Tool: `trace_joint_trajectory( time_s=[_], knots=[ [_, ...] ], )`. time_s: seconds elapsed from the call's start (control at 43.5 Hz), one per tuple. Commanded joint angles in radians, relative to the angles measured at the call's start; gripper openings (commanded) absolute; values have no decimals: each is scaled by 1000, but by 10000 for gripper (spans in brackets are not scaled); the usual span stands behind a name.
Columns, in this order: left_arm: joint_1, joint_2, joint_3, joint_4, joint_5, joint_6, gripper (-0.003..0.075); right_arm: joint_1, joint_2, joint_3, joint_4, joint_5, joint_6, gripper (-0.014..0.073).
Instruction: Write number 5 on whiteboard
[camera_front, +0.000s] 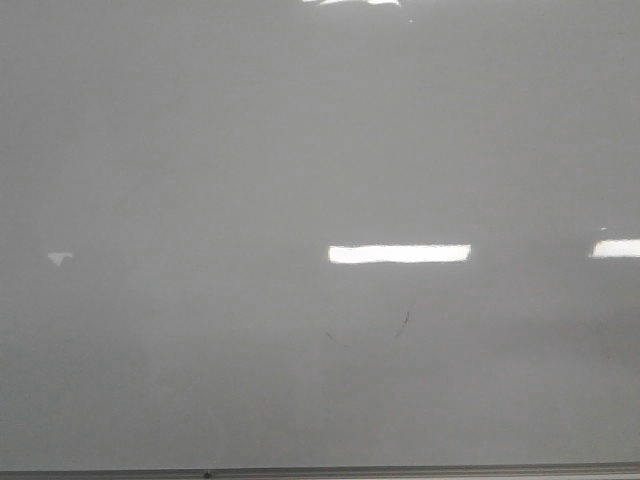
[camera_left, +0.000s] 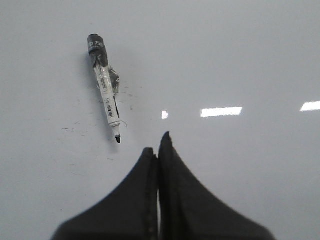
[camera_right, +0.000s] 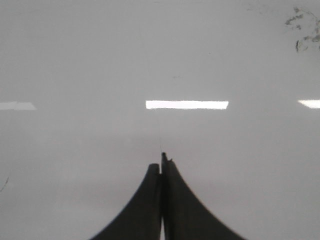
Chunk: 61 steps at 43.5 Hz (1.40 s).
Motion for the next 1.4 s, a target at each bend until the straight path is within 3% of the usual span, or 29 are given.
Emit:
trace_joint_trajectory(
  time_s=[0.0,0.92,1.126,1.264,1.379],
  knots=[
    [-5,-15,3,-10,-83,-11,-20,-8,-19,-14,-11,-78,-10,-70],
    [-5,-15,3,-10,-83,-11,-20,-8,-19,-14,-11,-80,-10,-70],
    [-5,-15,3,-12,-171,-11,-20,-8,-19,-17,-9,-100,-10,-70],
    [1,-13,-48,-88,-237,-11,-20,-8,-18,-104,-4,-52,-10,-70],
    [1,33,-159,-58,-143,-11,-20,-8,21,-239,-4,71,-10,-70]
  ],
)
